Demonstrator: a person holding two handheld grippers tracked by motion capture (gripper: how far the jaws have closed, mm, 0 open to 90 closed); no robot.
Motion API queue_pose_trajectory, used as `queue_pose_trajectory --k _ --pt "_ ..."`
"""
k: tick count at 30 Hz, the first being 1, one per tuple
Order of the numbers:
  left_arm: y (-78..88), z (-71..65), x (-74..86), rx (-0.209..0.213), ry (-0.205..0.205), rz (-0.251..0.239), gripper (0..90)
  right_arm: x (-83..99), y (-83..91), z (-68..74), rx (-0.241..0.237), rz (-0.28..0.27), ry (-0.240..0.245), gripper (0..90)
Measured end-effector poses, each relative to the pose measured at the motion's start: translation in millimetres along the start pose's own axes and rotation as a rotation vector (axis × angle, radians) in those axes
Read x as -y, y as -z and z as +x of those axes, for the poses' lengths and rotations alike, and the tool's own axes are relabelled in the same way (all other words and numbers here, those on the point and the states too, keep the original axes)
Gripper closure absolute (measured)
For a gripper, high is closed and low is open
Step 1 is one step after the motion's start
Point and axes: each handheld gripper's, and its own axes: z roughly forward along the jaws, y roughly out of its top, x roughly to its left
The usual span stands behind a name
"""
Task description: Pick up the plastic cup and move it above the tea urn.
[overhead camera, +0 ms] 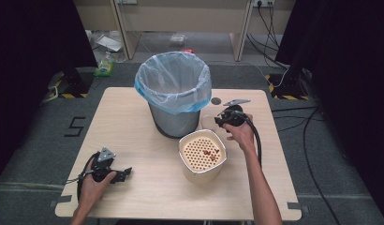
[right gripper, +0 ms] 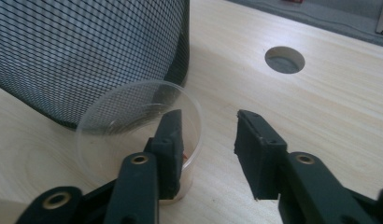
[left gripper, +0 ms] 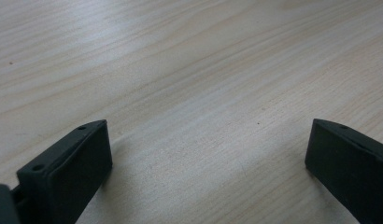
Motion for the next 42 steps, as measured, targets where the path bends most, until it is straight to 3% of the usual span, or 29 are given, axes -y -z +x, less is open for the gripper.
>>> queue_pose_trajectory --k 11,14,17,19,20,27,42 --pt "0.1 0.1 0.0 0.0 -0.001 0.001 0.0 4.6 -14.9 -0.4 -0.005 0.103 0.037 79.4" --pt "0.0 0.0 0.0 0.0 0.0 0.0 0.0 6.8 -12.1 -2.3 -0.013 0.098 0.042 81.2" --pt "0.1 0.1 0.0 0.0 -0.001 0.001 0.0 8.3 -3.9 -4.2 -0.035 0.042 0.042 85.2" --pt "0.1 0.1 0.0 0.0 -0.001 0.001 0.0 8.5 -1.4 -3.9 -0.03 0.036 0.047 86.4" --pt "0.1 0.1 0.0 0.0 -0.002 0.001 0.0 8.8 2.6 -4.0 -0.008 0.026 0.066 86.5" --pt "0.1 0.1 0.0 0.0 -0.002 0.001 0.0 14.0 28.8 -11.7 0.058 -0.101 0.074 86.2" --pt "0.0 0.0 0.0 0.0 0.0 0.0 0.0 22.1 58.4 -9.8 0.155 -0.193 0.108 85.8"
